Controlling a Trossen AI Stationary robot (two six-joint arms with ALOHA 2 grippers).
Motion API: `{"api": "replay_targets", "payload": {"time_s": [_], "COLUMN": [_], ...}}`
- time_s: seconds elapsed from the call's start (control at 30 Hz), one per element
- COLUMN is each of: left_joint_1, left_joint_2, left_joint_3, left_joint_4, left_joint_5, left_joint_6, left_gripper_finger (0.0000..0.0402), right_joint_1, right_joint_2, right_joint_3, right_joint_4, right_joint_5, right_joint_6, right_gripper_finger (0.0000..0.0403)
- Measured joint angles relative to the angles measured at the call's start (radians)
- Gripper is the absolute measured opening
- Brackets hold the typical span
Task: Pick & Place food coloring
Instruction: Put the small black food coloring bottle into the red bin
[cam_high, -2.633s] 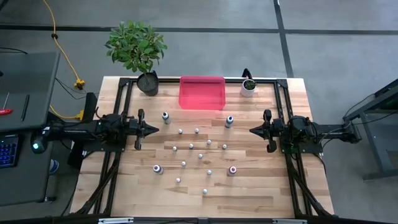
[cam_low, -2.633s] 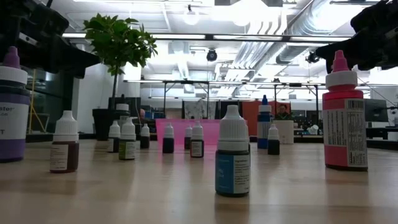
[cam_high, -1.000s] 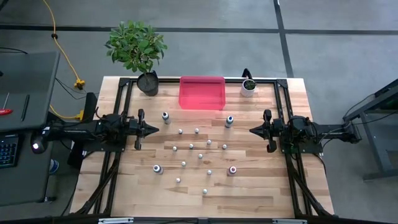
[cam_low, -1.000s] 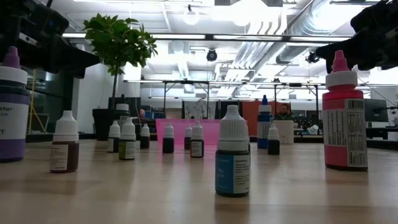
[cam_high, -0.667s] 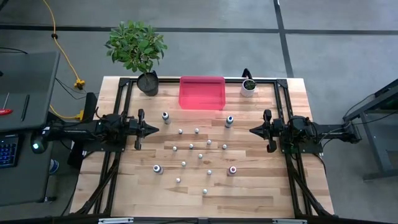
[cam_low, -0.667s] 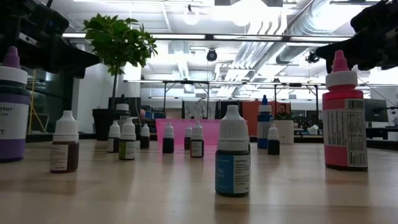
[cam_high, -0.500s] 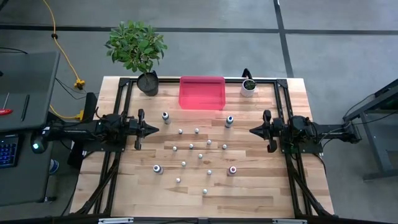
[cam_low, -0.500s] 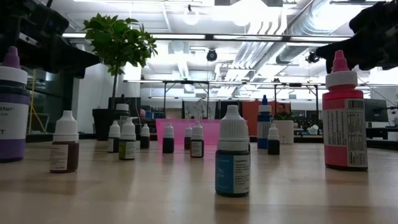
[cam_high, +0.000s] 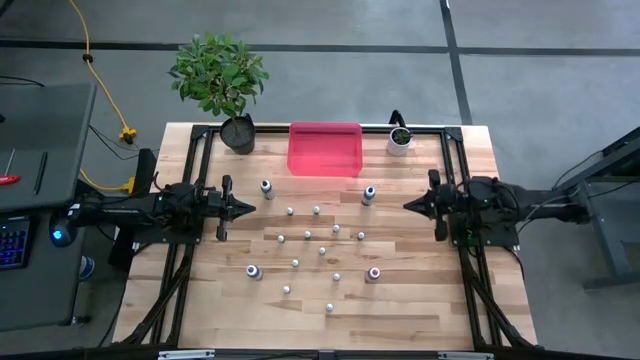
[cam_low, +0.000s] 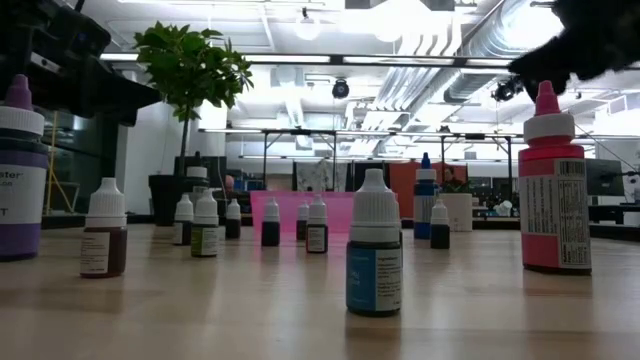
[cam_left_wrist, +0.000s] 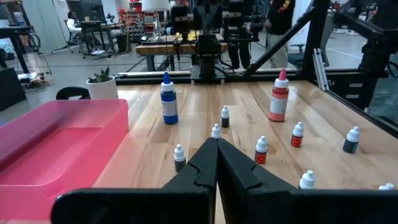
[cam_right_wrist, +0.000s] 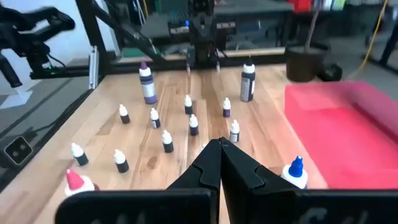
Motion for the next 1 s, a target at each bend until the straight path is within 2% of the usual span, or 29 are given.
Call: {"api": "replay_targets", "payload": {"time_s": [0.17,0.4,0.7,1.0], "left_joint_1": [0.0,0.0,0.0,0.0], "left_joint_2": [0.0,0.0,0.0,0.0], "left_joint_3": [0.0,0.0,0.0,0.0], "left_joint_4": [0.0,0.0,0.0,0.0], "left_joint_5": [0.0,0.0,0.0,0.0], "left_joint_6": [0.0,0.0,0.0,0.0], "left_gripper_finger": [0.0,0.0,0.0,0.0], "right_joint_1": [0.0,0.0,-0.002,-0.002], "right_joint_2": [0.248,0.54,0.834,1.057], "right_joint_3": [0.183,0.38,0.611,0.826], "right_joint_4": [-0.063,-0.181,-0.315,-0.518], "right_joint_5": [-0.001,-0.004,-0.027,-0.023], "right_joint_6": [0.03,-0.024,-0.064,-0.059], "right_gripper_finger": [0.0,0.0,0.0,0.0]}}
